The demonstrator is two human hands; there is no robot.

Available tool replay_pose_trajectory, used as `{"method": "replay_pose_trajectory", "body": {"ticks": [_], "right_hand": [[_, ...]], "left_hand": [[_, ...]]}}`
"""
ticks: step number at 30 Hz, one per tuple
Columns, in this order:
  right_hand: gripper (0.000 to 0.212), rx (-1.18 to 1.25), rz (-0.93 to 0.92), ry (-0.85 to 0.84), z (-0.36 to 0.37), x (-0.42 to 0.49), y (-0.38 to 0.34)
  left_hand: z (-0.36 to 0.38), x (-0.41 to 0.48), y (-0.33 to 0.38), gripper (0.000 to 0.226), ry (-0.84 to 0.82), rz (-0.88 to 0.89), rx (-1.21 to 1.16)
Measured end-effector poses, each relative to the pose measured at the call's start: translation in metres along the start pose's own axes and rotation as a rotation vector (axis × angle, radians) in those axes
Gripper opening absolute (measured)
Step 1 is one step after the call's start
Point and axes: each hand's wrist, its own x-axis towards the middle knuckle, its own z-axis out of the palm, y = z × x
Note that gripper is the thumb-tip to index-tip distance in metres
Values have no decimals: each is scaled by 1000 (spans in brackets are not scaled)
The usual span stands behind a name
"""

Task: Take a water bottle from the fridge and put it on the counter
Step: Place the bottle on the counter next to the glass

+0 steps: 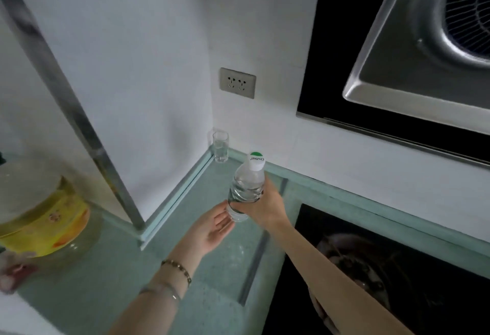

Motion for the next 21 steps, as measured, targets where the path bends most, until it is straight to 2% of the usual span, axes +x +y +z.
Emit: {"method": "replay_pose_trajectory", "body": {"ticks": [5,9,14,18,21], "right_hand": [[69,-22,92,1,24,61,23],[70,-46,135,-4,39,109,39],[70,-120,120,-26,48,152,60],[65,-99,134,-7,52,166,75],[60,-72,126,24,54,175,77]], "left_hand": [[-6,65,8,16,41,-32,10],[-16,116,16,12,80,-36,-4],[-17,163,27,34,160,-16,6],[-13,173,29,26,87,-40,24],[-7,179,30,39,141,-49,76]]}}
